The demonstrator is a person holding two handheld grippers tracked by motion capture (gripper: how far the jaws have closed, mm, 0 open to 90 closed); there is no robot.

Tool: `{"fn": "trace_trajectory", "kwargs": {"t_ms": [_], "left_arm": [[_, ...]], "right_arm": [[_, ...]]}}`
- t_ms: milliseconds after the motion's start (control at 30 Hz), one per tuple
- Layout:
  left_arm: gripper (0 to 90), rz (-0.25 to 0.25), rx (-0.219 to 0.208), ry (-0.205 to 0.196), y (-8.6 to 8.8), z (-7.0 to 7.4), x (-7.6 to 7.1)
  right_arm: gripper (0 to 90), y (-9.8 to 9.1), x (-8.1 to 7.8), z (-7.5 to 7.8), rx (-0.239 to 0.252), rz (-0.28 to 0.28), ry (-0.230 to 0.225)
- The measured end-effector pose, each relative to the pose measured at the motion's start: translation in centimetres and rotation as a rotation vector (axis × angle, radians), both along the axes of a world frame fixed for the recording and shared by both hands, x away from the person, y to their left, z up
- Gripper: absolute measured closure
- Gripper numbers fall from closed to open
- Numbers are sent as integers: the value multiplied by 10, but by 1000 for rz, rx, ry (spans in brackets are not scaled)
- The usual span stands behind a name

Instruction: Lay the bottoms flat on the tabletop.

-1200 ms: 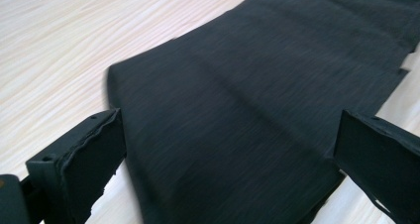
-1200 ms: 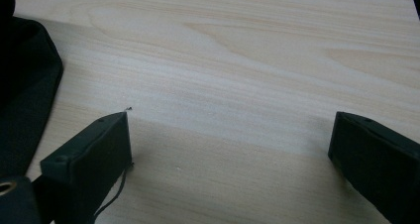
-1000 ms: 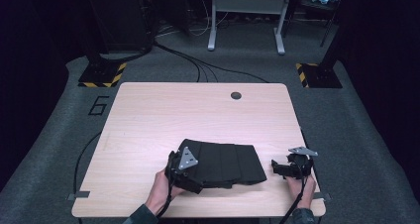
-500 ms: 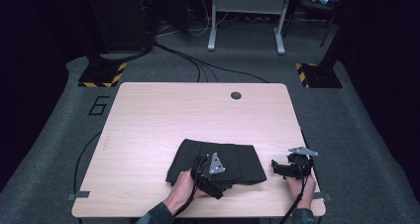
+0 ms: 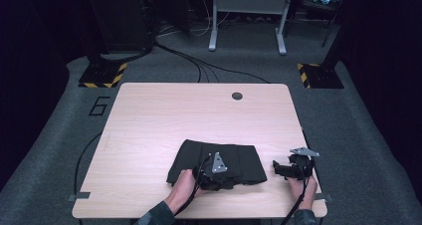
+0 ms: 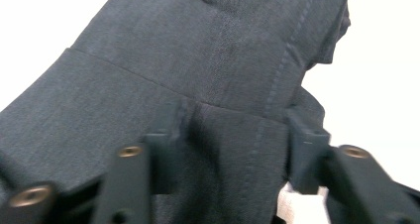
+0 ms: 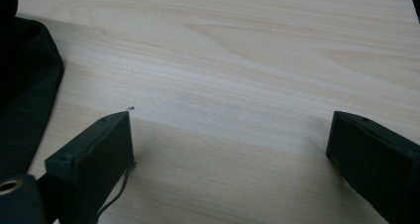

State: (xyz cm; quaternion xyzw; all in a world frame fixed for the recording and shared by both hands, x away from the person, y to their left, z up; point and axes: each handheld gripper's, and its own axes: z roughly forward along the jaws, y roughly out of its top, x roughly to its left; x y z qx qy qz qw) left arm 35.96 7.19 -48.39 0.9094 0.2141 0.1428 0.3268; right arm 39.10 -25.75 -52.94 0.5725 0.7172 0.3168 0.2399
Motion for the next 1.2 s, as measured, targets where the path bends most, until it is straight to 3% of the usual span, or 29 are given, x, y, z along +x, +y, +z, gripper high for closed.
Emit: {"fn": "trace_trajectory", "kwargs": {"t_ms": [167, 267, 667, 1200], "left_arm": [[685, 17, -32, 13, 3, 3, 4], [705, 26, -43, 22, 4, 5, 5], [722, 50, -77, 12, 10, 15, 7], [725, 107, -113, -51, 31, 37, 11]], "right_arm": [[38, 0, 0, 0, 0, 0, -1], [39, 0, 0, 0, 1, -1, -1], [40, 0, 0, 0, 4, -1, 0], [42, 0, 0, 0, 4, -2, 0]]}}
